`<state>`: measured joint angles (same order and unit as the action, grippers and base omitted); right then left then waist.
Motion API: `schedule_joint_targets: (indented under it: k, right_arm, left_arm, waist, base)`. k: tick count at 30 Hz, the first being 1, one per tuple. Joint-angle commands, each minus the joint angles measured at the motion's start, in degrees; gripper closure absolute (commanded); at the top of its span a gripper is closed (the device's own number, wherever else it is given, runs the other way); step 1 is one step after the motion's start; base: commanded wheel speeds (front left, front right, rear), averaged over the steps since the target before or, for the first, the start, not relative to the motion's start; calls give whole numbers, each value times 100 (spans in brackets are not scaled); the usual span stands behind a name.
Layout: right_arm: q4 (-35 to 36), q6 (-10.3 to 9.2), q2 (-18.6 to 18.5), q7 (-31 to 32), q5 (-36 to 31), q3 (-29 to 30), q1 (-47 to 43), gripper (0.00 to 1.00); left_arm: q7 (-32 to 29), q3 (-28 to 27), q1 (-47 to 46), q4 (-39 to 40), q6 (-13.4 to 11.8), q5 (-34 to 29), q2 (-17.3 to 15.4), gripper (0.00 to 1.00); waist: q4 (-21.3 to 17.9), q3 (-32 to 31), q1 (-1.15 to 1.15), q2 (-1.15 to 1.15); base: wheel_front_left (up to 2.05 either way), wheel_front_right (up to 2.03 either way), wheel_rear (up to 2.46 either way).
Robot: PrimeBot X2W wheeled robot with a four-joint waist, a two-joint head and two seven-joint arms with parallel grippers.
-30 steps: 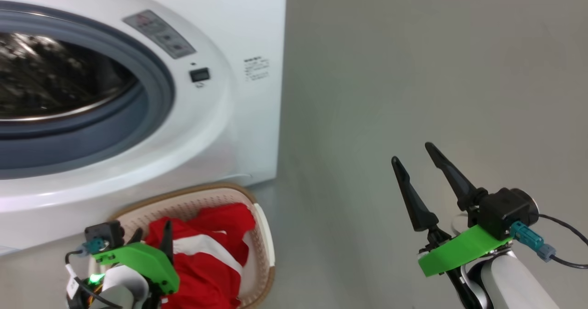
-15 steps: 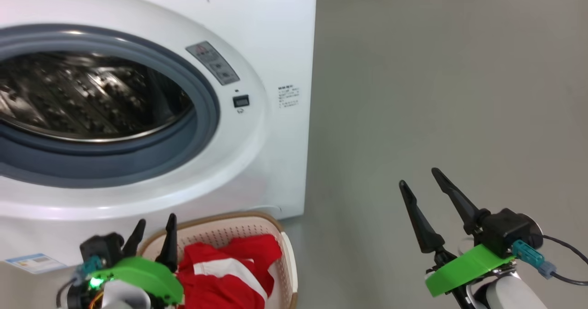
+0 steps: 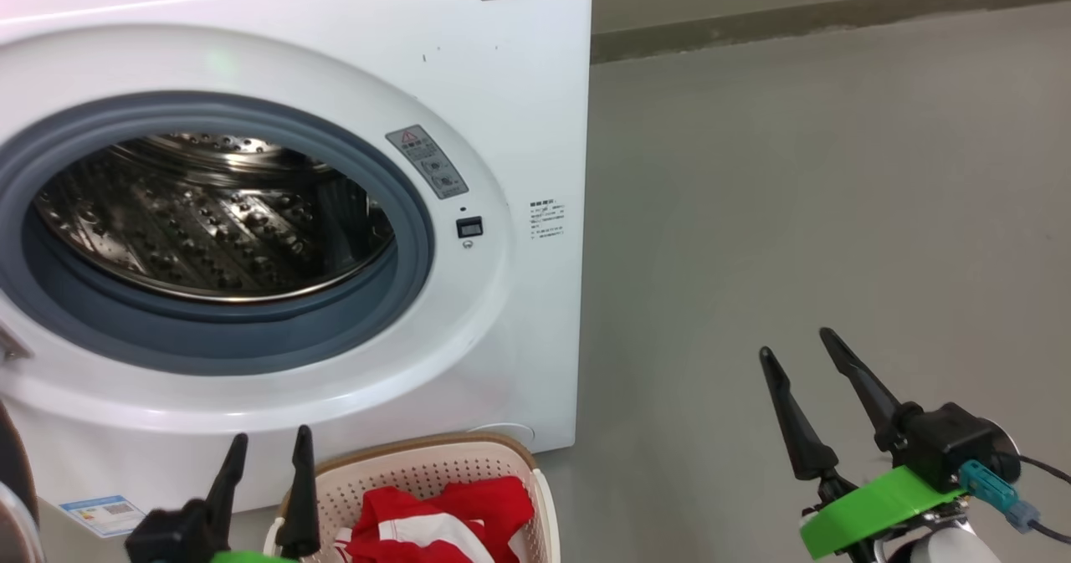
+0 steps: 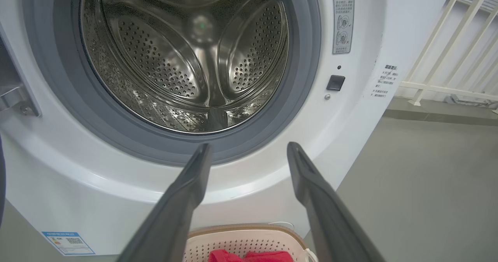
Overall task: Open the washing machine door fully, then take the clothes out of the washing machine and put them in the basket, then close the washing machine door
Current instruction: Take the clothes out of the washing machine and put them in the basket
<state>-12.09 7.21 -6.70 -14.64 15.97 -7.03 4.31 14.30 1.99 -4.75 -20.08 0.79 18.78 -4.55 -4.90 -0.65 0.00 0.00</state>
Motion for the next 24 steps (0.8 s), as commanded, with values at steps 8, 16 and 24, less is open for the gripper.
schedule_joint_targets:
  k: [8,16,24]
  right_arm:
    - [255,28,71,-36,-211,234,-193,0]
    - [276,28,73,-36,-307,317,-379,0]
    - [263,28,57,-36,-312,272,-369,0]
  left_arm:
    - [-94,-267,680,1194,-96,56,-196,0]
    - [-129,-322,1086,1692,-182,116,-197,0]
    - [-204,-312,1167,1746,-270,105,-233,0]
  waist:
    - [89,-192,0,0]
    - [182,-286,0,0]
    - [179,-320,0,0]
  base:
    - [0,0,0]
    - [0,0,0]
    - [0,0,0]
